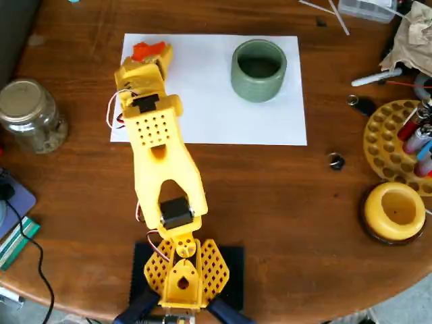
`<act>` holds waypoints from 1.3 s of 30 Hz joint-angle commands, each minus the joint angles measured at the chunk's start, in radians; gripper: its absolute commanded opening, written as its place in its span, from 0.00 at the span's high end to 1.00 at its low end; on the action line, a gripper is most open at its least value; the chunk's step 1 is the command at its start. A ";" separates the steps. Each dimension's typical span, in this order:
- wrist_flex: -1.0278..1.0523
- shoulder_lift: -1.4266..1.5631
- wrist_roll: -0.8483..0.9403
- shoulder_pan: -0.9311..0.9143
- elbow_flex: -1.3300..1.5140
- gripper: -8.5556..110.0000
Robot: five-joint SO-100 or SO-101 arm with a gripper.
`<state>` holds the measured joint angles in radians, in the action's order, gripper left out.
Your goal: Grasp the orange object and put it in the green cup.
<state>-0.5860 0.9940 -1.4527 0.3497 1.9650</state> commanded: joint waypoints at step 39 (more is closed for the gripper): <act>0.040 0.489 -0.037 -0.247 0.256 0.93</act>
<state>-0.5844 1.2671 -1.4972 0.1641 2.1491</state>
